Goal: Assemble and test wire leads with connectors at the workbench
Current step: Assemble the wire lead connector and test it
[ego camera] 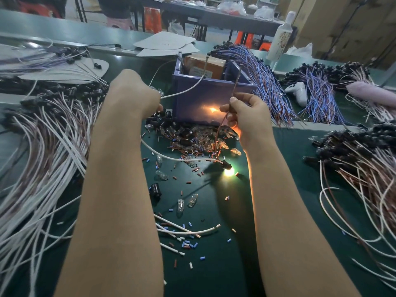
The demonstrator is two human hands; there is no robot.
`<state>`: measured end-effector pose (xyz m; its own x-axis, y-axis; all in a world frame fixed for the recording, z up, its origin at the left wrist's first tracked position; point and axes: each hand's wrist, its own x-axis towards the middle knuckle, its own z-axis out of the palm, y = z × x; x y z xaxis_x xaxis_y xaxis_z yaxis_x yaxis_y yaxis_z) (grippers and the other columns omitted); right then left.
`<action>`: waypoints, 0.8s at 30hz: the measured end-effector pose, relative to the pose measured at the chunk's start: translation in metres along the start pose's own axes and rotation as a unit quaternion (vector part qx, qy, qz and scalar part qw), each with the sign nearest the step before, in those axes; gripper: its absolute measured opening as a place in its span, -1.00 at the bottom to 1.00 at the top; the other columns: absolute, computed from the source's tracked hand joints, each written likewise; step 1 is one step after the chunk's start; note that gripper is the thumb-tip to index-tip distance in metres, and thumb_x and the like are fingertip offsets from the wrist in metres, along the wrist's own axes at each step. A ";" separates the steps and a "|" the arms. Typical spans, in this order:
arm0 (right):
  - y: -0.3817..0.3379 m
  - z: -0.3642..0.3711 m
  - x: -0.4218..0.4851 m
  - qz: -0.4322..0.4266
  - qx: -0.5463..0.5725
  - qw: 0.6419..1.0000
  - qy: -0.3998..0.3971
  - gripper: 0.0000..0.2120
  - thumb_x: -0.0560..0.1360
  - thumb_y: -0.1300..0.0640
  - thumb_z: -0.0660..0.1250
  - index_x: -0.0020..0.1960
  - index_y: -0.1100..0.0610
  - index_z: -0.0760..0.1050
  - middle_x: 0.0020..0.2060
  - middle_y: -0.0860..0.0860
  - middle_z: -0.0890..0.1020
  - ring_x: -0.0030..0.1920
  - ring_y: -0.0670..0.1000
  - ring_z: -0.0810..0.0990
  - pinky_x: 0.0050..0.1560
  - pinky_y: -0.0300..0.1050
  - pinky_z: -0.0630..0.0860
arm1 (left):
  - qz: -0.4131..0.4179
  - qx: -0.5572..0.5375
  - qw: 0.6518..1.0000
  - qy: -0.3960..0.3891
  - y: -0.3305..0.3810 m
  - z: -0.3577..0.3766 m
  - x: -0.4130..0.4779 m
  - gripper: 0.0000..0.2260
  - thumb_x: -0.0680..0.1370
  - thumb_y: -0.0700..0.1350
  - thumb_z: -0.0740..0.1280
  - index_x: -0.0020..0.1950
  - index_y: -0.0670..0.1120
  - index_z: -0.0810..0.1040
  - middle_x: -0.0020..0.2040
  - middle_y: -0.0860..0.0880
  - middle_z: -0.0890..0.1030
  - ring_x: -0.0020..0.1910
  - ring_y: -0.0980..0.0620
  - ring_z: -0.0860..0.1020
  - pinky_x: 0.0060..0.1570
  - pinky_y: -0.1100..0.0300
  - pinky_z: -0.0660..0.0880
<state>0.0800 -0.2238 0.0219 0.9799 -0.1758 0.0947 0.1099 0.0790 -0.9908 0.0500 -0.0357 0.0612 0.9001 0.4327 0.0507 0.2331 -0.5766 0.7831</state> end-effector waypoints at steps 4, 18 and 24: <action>0.001 -0.002 0.002 0.002 0.004 1.000 -0.002 -0.91 0.57 0.31 0.21 -0.05 0.15 0.42 -0.38 0.06 0.61 -0.54 -0.16 0.44 -0.49 -0.32 0.39 | 0.000 0.007 1.000 0.001 0.001 0.001 0.001 -0.83 0.53 -0.24 0.26 -0.04 -0.25 0.64 -0.43 0.02 0.52 -0.45 0.08 0.37 -0.32 0.22 0.38; -0.025 -0.015 -0.030 0.072 -0.677 0.642 -0.353 -0.73 0.37 -0.18 0.44 -0.09 -0.01 0.57 -0.12 -0.06 0.64 -0.13 -0.04 0.59 -0.14 -0.18 0.46 | -0.017 0.073 0.997 -0.015 -0.003 0.000 0.001 -0.73 0.51 -0.24 0.23 0.18 -0.24 0.53 0.15 -0.23 0.58 0.18 -0.23 0.52 0.11 0.04 0.45; -0.023 -0.012 -0.040 0.009 -0.597 0.727 -0.339 -0.86 0.49 0.08 0.40 -0.02 0.13 0.58 -0.12 -0.01 0.65 -0.17 -0.02 0.57 -0.27 -0.20 0.46 | 0.199 0.121 0.972 -0.037 0.031 -0.003 -0.026 -0.60 0.60 -0.06 0.20 0.42 -0.11 0.31 0.40 -0.17 0.35 0.35 -0.14 0.33 0.31 0.05 0.26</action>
<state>0.0360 -0.2306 0.0394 0.8813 0.3697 -0.2944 0.2690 -0.9046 -0.3308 0.0329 -0.0625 0.0858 0.9589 0.0960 0.2672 -0.0668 -0.8384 0.5410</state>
